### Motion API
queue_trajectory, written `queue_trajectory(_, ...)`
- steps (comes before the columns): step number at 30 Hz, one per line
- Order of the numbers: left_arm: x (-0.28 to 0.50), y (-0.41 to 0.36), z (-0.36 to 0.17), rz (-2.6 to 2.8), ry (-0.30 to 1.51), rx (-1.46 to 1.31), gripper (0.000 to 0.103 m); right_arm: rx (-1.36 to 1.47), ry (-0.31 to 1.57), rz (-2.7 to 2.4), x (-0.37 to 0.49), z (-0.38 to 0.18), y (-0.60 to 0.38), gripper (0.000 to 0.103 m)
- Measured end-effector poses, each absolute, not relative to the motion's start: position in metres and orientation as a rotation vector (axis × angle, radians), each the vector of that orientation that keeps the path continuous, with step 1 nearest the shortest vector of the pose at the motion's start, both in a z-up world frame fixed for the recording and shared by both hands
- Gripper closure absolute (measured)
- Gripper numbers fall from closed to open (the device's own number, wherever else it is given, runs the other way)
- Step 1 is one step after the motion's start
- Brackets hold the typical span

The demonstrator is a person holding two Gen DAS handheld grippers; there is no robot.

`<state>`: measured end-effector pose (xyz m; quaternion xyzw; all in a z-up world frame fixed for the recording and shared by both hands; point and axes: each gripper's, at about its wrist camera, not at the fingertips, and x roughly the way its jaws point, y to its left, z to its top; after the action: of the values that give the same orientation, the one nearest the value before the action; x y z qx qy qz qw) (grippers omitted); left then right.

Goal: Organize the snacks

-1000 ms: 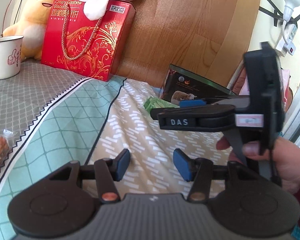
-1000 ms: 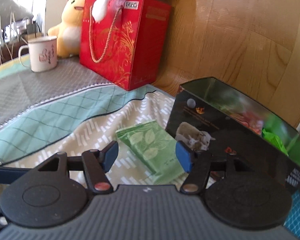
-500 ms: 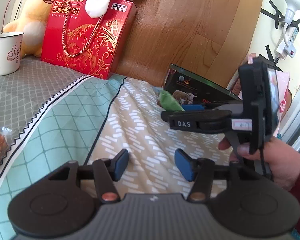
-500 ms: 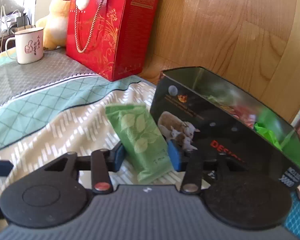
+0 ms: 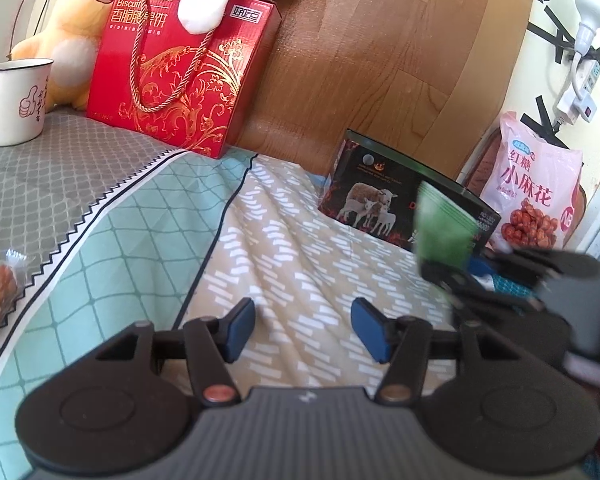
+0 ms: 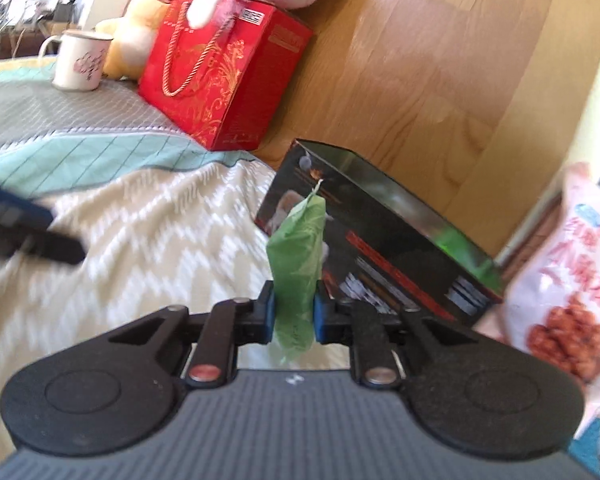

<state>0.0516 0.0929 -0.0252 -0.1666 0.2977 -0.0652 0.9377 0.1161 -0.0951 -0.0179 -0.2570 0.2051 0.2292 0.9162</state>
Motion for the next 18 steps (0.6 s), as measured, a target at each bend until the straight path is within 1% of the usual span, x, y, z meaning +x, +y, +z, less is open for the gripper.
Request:
queue_trajectory(2,0.051,0.093,-0.025,-0.131,0.609,-0.344,0.048,-0.591,0.410,0.491,0.087,-0.017,-0.108,0.082)
queue_trajectory(8,0.051,0.092,-0.025,-0.125,0.610,-0.337,0.048,-0.728,0.393,0.528,0.041,-0.021,-0.121,0.082)
queue_trajectory(9,0.051,0.092,-0.025,-0.124,0.611,-0.337,0.047,-0.747,0.402,0.541,0.034,-0.022,-0.121,0.080)
queue_trajectory(10,0.051,0.092,-0.025,-0.123,0.611,-0.337,0.047,-0.759,0.405,0.552,0.029,-0.024,-0.121,0.072)
queue_trajectory(12,0.051,0.093,-0.025,-0.120,0.612,-0.338,0.047,-0.778,0.406,0.571,0.018,-0.026,-0.120,0.063)
queue_trajectory(14,0.051,0.093,-0.025,-0.117,0.612,-0.334,0.047,-0.765,0.396,0.582,0.010,-0.023,-0.118,0.060)
queue_trajectory(16,0.051,0.092,-0.025,-0.116,0.613,-0.329,0.047,-0.707,0.413,0.613,0.005,-0.017,-0.121,0.052)
queue_trajectory(18,0.051,0.092,-0.025,-0.115,0.613,-0.327,0.047,-0.632,0.441,0.658,-0.001,-0.011,-0.123,0.050)
